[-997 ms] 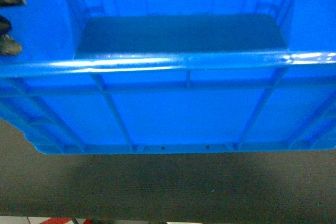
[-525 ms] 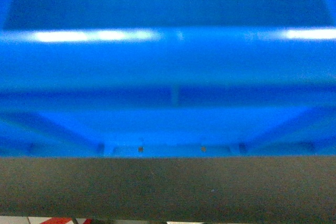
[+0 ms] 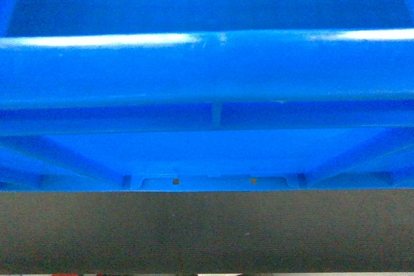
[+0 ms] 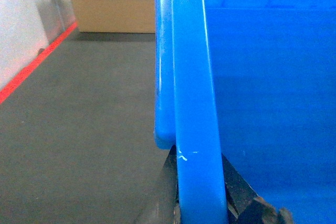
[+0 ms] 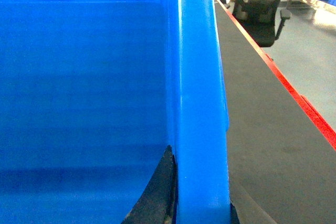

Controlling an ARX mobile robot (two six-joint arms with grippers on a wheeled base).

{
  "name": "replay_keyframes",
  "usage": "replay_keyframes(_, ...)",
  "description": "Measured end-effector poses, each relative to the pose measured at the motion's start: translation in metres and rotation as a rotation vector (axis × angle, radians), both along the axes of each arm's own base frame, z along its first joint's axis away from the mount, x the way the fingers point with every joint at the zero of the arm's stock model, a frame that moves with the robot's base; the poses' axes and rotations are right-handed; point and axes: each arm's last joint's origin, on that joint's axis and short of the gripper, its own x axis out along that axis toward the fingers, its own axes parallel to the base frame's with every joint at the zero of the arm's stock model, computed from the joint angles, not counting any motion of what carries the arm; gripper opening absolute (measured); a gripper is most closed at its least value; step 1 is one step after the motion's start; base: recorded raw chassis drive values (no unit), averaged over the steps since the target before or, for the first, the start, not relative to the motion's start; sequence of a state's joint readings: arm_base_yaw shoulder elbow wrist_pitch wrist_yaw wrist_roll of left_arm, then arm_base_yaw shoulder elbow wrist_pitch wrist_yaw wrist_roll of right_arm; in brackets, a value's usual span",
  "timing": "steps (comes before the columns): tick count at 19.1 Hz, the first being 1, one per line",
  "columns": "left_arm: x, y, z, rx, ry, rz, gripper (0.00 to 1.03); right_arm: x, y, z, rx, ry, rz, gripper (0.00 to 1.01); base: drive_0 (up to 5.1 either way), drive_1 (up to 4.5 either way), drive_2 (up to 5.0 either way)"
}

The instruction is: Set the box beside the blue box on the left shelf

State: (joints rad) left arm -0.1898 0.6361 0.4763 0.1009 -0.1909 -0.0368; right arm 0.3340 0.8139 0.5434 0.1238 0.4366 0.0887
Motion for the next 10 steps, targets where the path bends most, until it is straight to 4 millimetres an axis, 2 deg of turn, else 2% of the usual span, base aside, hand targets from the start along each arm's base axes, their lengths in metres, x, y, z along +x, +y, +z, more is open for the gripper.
replay_keyframes(10,0.0001,-0.0001,-0.0007,0.002,0.006,-0.001,0.07,0.0,0.0,-0.0008,-0.003,0.008,0.0,0.09,-1.6,-1.64,-1.6)
